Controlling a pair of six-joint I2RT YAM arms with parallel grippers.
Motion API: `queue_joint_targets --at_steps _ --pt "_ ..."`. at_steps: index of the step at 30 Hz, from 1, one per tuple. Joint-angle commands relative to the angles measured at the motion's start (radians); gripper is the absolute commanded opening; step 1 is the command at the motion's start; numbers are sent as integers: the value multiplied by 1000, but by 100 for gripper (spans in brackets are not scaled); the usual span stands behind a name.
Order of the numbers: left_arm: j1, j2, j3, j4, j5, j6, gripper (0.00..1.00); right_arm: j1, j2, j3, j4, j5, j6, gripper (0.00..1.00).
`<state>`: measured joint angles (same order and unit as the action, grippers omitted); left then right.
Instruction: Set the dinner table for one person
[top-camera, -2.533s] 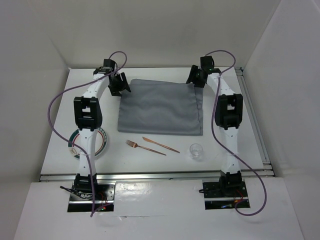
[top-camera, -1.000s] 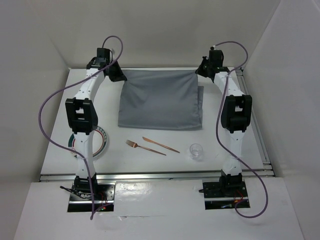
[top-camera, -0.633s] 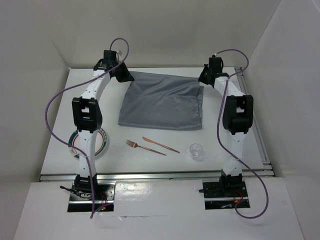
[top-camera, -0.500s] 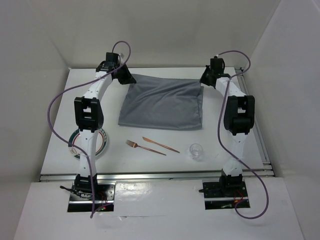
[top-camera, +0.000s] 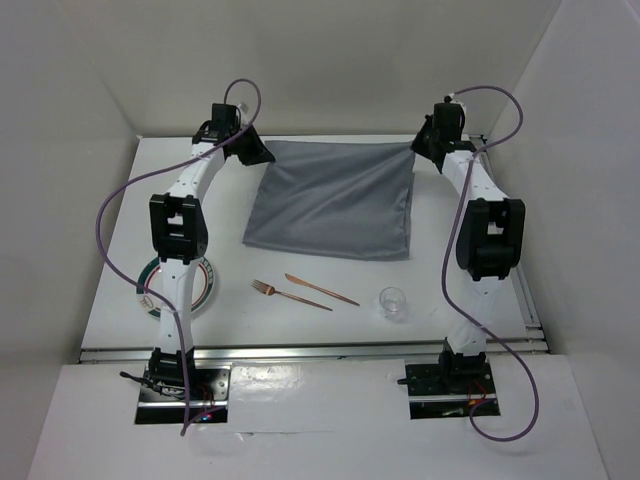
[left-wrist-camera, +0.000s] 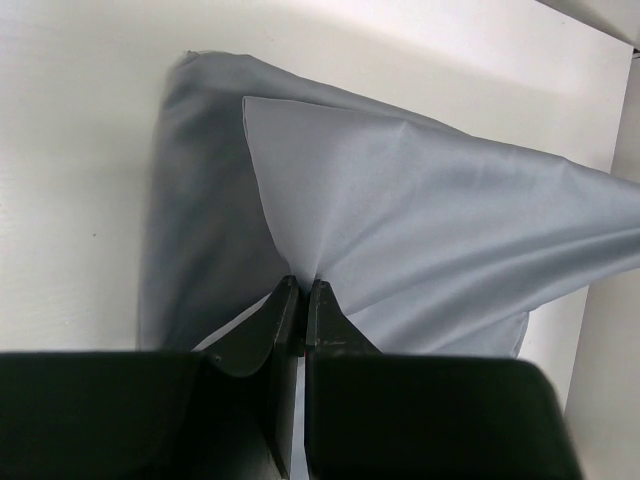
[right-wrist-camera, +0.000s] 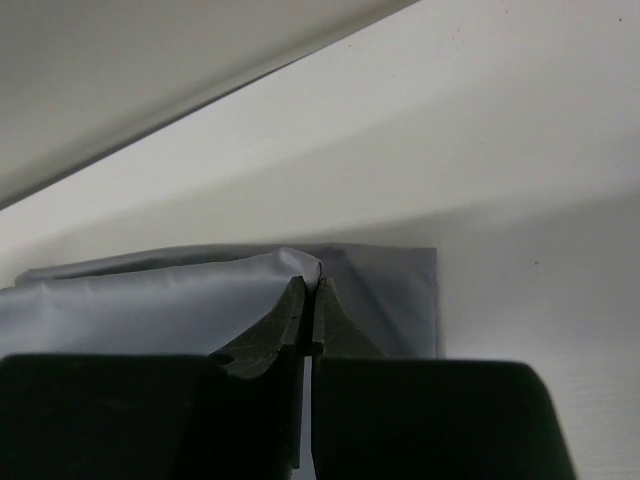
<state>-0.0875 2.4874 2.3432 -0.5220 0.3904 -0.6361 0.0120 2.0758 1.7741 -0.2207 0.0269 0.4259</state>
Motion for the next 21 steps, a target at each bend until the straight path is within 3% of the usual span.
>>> queue_joint_targets --at_steps 1,11,12,13,14,15,16,18,19,20,21 --pt "2 -15 53 39 24 -8 0 -9 -95 -4 60 30 11 0" --pt "2 68 93 80 77 -53 0 -9 -83 -4 49 71 30 0" --pt "2 68 93 80 77 -53 3 -18 -69 -4 49 83 30 0" --pt "2 82 105 80 87 -53 27 -18 -50 -4 49 84 30 0" --pt "2 82 105 80 87 -53 32 -18 -33 8 63 68 30 1" --pt "2 82 105 80 87 -53 38 -30 -5 71 54 35 30 9" --pt "2 82 105 80 87 -53 59 -30 66 115 8 22 30 38" --pt "2 58 84 70 56 -43 78 -40 160 230 -57 -8 14 77" --pt "2 32 84 70 45 -43 85 -49 270 407 -181 -8 14 87" --pt "2 16 84 54 29 -31 100 -49 315 494 -242 -8 14 93" --pt "2 -2 84 31 -8 -16 100 -49 348 618 -293 14 5 94"
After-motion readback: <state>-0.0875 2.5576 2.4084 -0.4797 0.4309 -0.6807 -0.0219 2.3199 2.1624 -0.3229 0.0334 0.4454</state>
